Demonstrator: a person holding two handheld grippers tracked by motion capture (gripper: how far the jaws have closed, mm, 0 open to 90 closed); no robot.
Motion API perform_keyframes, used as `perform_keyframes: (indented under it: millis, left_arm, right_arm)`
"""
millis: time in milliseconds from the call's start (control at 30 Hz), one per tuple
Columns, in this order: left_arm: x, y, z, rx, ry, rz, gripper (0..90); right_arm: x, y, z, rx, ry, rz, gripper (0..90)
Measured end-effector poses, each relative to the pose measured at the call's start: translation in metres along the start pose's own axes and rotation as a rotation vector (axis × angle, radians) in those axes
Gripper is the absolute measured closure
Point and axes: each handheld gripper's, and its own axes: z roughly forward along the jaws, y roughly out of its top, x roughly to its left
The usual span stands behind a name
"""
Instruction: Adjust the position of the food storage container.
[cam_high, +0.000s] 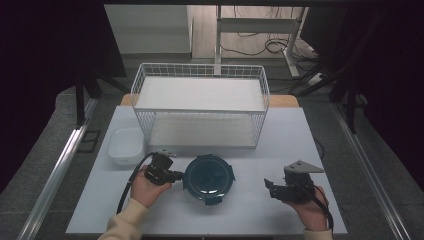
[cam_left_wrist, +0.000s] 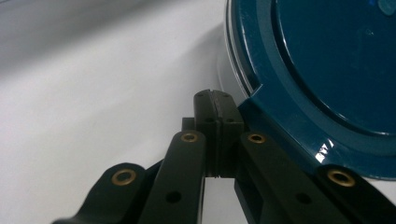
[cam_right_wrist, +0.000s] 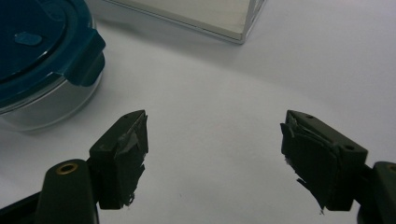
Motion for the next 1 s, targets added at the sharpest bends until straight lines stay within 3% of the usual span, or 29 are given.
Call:
perform_keyframes:
  millis: [133,233,367,500,633,700,733,867,900,933,1000]
  left_arm:
    - [-0.001,0.009,0.005,0.010,0.009,0.021,90.0]
    - [-0.001,0.013,0.008,0.005,0.000,0.011,90.0]
    - [-0.001,0.012,0.007,0.004,0.000,0.025,90.0]
    - [-0.003,0.007,-0.012,-0.048,0.048,0.046,90.0]
    - [-0.010,-0.004,-0.037,-0.117,0.053,0.048,89.6]
    - [-0.016,-0.012,-0.047,-0.129,0.053,0.050,74.7]
    - [-0.020,-0.016,-0.051,-0.118,0.060,0.054,74.7]
    - [-0.031,-0.029,-0.067,-0.129,0.082,0.050,37.5]
    - [-0.031,-0.031,-0.071,-0.142,0.074,0.040,37.5]
    - [-0.027,-0.033,-0.074,-0.164,0.065,0.013,30.0]
    - [-0.024,-0.034,-0.076,-0.175,0.066,0.002,28.6]
  right_arm:
    - [0.000,0.000,0.000,-0.002,0.003,0.000,22.8]
    - [-0.001,0.000,0.001,0.001,0.004,-0.002,22.9]
    - [0.000,0.000,0.000,0.000,0.002,0.003,22.9]
    - [0.002,0.001,-0.002,-0.014,-0.001,-0.002,22.8]
    - [0.002,0.000,0.000,-0.020,0.024,-0.001,22.5]
    - [0.002,0.000,0.000,-0.020,0.036,-0.005,22.4]
    - [0.002,0.000,0.000,-0.020,0.041,-0.005,22.3]
    - [0.004,0.002,-0.003,-0.020,0.062,-0.020,21.9]
    - [0.004,0.002,-0.003,-0.020,0.062,-0.020,21.9]
    - [0.004,0.002,-0.003,-0.016,0.087,-0.021,21.5]
    - [0.003,0.002,-0.004,-0.015,0.089,-0.022,21.4]
